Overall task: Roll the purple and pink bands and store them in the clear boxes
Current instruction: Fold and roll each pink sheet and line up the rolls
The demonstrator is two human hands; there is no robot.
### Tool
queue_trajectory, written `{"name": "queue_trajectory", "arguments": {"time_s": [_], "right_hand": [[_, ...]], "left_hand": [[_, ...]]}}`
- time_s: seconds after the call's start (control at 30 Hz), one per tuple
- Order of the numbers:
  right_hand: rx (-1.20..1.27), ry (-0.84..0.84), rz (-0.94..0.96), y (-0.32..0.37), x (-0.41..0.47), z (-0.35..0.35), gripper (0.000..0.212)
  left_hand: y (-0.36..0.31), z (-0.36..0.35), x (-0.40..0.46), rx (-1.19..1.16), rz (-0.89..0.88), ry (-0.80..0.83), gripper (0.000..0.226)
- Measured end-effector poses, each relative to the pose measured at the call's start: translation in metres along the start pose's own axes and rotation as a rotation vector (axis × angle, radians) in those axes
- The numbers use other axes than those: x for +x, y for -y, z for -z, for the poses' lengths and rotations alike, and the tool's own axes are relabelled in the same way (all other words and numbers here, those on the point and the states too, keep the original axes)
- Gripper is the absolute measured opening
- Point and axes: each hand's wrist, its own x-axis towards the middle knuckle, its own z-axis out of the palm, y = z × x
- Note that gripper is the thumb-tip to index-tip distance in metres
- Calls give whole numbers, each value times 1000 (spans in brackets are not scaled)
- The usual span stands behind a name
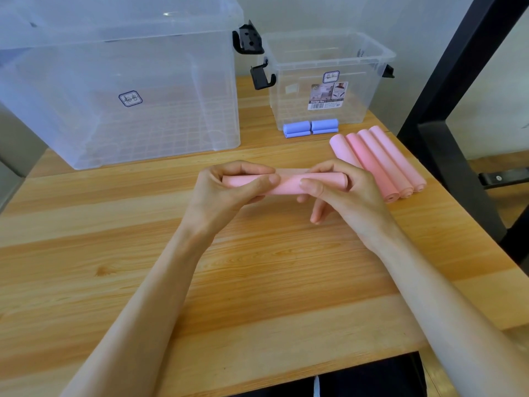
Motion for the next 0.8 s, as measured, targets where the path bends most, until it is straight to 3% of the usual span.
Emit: {"name": "queue_trajectory", "arguments": {"time_s": [0.23,0.6,0.8], "right_hand": [[-86,-12,77,-3,-2,-4,26],[2,-49,31,-3,2,-1,21],[-91,-16,52,-5,1,0,20]], "left_hand": [[3,2,1,-46,124,-23,14],[4,2,2,-85,76,-28,27],[5,3,3,-178,69,-95,63]]}}
